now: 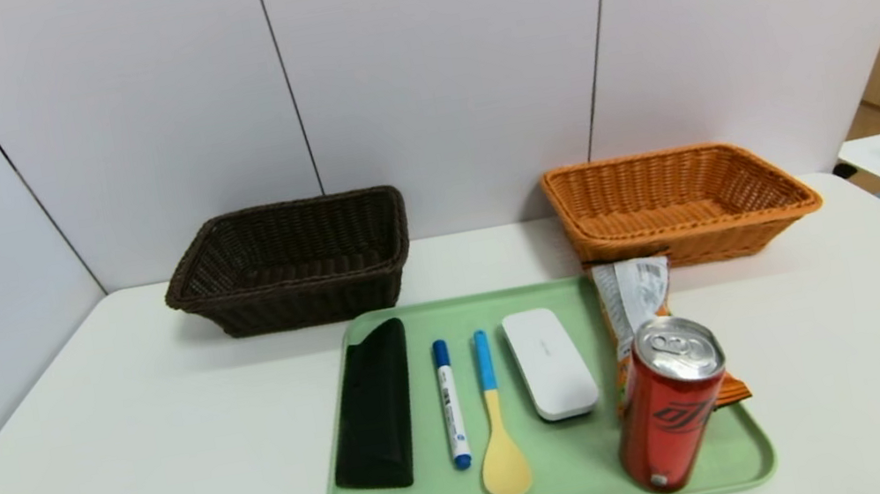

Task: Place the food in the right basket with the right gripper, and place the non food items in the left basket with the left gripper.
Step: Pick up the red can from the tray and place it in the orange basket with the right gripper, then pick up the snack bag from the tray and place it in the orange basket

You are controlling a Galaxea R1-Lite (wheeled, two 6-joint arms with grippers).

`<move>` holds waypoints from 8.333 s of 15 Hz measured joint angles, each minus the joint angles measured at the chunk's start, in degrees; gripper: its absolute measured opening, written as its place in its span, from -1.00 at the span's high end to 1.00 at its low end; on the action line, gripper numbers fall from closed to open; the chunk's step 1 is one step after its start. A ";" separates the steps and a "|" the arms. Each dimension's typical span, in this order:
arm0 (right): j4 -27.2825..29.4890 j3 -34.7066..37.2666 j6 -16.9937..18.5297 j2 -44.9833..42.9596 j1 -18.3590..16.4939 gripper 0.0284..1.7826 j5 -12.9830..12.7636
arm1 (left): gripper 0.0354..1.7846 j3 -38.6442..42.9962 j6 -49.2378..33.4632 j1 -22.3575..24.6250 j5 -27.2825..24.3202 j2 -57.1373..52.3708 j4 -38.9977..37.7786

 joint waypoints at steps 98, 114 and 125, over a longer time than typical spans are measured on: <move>-33.76 -47.58 -1.29 100.06 -5.00 0.00 -12.08 | -0.89 -8.85 -5.05 -4.10 -0.22 49.23 -39.02; -27.14 -41.85 -2.26 91.65 -5.01 -0.77 -14.14 | -0.89 -8.25 -5.13 -4.11 -0.22 48.02 -39.05; 12.37 -39.97 0.94 66.10 2.82 -0.88 -9.29 | -0.89 -6.57 -4.34 -4.21 -0.46 46.71 -38.78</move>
